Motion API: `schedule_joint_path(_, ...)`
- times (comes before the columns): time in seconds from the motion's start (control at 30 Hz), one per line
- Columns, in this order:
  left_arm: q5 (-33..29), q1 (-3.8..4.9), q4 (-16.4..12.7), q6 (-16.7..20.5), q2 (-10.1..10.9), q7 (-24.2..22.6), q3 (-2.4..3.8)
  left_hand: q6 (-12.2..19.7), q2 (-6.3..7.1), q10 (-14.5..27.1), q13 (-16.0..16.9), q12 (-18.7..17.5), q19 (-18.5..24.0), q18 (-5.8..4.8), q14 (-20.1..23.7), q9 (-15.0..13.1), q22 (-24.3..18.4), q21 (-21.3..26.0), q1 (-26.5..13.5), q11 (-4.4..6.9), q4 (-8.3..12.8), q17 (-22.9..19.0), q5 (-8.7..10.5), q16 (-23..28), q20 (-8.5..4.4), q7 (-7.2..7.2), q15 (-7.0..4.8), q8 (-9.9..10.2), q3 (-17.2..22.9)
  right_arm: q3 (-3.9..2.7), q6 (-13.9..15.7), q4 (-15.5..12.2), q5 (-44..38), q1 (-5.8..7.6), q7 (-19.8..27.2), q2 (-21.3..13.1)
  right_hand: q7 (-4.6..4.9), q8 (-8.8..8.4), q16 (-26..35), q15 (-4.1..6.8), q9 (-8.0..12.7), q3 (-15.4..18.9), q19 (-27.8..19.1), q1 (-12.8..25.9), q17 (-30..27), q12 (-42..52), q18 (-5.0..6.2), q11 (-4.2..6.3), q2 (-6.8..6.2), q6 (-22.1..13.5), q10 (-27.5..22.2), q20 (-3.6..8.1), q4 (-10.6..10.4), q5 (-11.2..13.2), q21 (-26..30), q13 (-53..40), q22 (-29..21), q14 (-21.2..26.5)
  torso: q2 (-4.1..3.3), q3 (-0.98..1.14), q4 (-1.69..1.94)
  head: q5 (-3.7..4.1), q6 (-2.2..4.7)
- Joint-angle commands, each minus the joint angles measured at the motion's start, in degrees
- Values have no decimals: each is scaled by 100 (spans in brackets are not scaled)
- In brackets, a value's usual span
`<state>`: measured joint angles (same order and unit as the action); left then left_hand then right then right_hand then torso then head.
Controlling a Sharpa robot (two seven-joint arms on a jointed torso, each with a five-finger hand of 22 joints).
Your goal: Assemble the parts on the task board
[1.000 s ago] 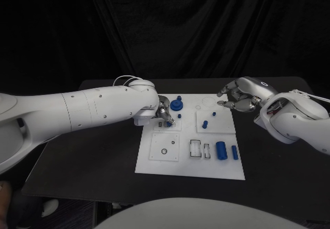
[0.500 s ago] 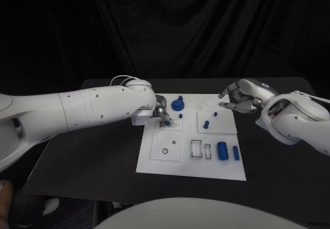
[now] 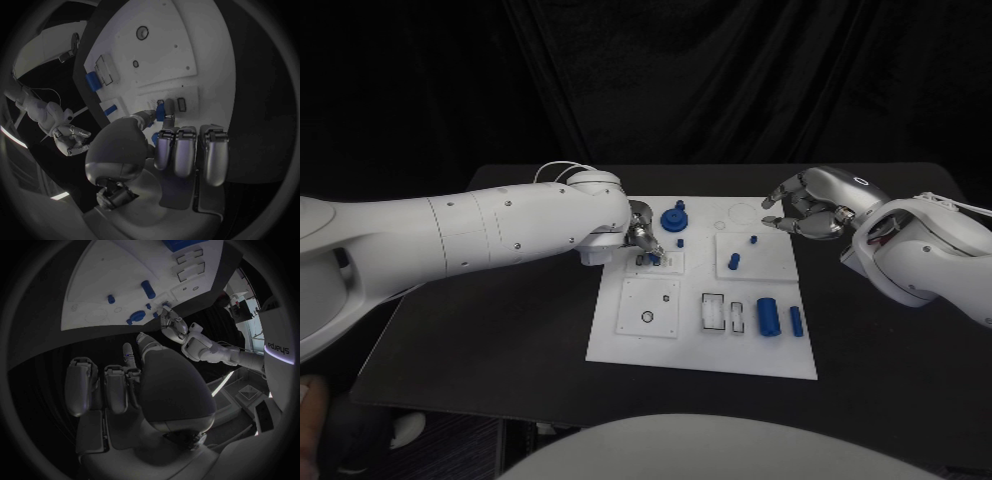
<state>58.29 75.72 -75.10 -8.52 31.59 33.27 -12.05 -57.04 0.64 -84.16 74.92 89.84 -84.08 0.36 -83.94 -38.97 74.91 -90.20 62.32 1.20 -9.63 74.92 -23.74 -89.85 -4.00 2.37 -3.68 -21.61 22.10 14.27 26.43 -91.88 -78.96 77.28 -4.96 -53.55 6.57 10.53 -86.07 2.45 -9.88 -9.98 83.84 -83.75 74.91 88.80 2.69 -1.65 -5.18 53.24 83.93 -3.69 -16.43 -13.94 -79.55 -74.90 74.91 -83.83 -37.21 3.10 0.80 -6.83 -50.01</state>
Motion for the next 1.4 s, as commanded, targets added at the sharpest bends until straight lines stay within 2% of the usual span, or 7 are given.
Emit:
schedule_joint_path(0.03,10,-50,0,49,-12,-49,-4,25,-15,-584,1508,16,-592,-36,-606,-8,1509,20,-62,16,0,1508,40,-15,-17,30,-20,25,34,-4,-60,-27,-23,-14,-130,-19,16,13,37,-38,9,-23,140,35,913,-28,0,-34,4,41,423,-42,4,29,14,-1271,1105,-478,-4,2,1,8,1)
schedule_joint_path(0.27,10,-97,-39,40,-2,-41,-4,25,-25,-584,1508,16,-592,-36,-606,-18,1509,20,-83,13,-5,1508,83,-15,-15,33,-18,36,43,-4,-92,-36,-21,-14,-155,-33,15,14,44,-37,10,-23,138,44,905,-36,2,-33,11,46,414,-42,1,31,19,-1260,1103,-476,4,9,-9,4,1)
schedule_joint_path(0.47,10,-116,-65,34,1,-43,-4,25,-28,-584,1508,16,-592,-36,-606,-20,1509,20,-86,13,-6,1508,92,-15,-15,33,-17,39,47,-4,-119,-39,-14,-14,-172,-24,15,14,44,-37,10,-23,138,44,905,-36,2,-33,11,46,414,-42,1,31,19,-1260,1103,-476,2,6,-8,0,1)
schedule_joint_path(1.0,10,-133,-99,38,53,-35,-4,24,-30,-584,1508,16,-592,-36,-606,-24,1509,20,-86,13,0,1508,100,-15,-14,31,-17,42,53,-4,-200,-9,-11,-14,-224,-3,13,15,47,-36,12,-24,136,47,900,-51,3,-31,16,50,395,-42,2,31,24,-1235,1102,-475,4,2,-10,-19,1)
schedule_joint_path(1.13,10,-135,-88,47,52,-37,-4,23,-27,-584,1508,16,-592,-36,-606,-41,1509,20,-122,9,-2,1508,180,-15,-12,37,-14,59,56,-4,-221,-3,-11,-15,-232,4,13,15,47,-36,12,-24,136,47,900,-51,3,-31,16,50,395,-42,2,31,24,-1235,1102,-475,7,3,-5,-12,1)
schedule_joint_path(1.4,10,-138,-66,51,65,-48,-4,20,-30,-584,1508,16,-592,-36,-606,-47,1509,20,-126,9,2,1508,206,-15,-11,35,-14,63,61,-4,-268,9,-11,-16,-263,4,12,14,54,-36,14,-26,130,46,891,-63,7,-30,18,49,382,-42,5,30,40,-1218,1096,-473,5,0,-9,-25,1)
